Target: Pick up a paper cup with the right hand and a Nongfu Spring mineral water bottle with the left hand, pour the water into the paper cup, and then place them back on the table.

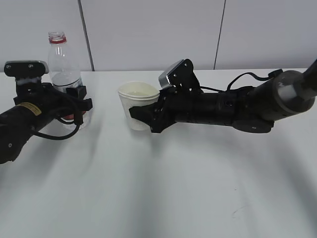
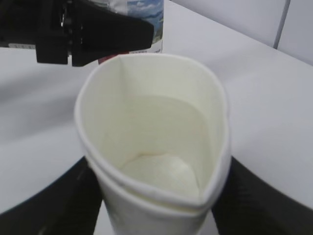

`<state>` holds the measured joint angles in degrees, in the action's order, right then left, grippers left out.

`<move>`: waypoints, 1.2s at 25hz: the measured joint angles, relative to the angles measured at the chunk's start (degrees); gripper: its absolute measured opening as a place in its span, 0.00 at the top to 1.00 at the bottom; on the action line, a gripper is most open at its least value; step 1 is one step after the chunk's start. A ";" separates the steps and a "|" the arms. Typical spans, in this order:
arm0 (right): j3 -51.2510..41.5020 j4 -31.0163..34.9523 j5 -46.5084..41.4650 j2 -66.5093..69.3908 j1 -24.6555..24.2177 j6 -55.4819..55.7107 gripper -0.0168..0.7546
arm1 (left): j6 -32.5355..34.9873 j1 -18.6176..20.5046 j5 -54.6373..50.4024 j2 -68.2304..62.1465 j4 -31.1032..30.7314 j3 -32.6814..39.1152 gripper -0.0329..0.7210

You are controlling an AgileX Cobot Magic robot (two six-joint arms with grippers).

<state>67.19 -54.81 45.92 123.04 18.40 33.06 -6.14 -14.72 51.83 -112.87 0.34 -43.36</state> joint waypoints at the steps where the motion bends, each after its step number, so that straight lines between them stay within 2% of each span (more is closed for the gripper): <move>1: 0.00 0.78 -0.26 0.00 0.00 -0.39 0.36 | -0.07 0.00 0.56 -0.63 -0.34 0.00 0.44; 8: 0.00 8.71 -4.03 0.00 -1.80 -3.43 0.36 | -0.18 0.00 2.34 -1.55 -0.34 0.00 0.44; 14: 0.00 13.76 -5.55 0.00 -4.55 -5.51 0.36 | -1.60 0.00 4.16 -1.55 -4.65 0.00 0.44; 24: 0.00 16.28 -8.11 0.00 -11.87 -6.66 0.36 | -2.98 0.00 4.89 -1.55 -7.35 0.00 0.44; 30: -1.26 20.01 -8.00 0.00 -13.96 -13.10 0.36 | -2.99 0.00 4.89 -1.55 -7.63 0.00 0.44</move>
<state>65.94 -34.80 37.92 123.04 4.43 19.96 -9.14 -14.72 56.72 -114.42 -7.29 -43.36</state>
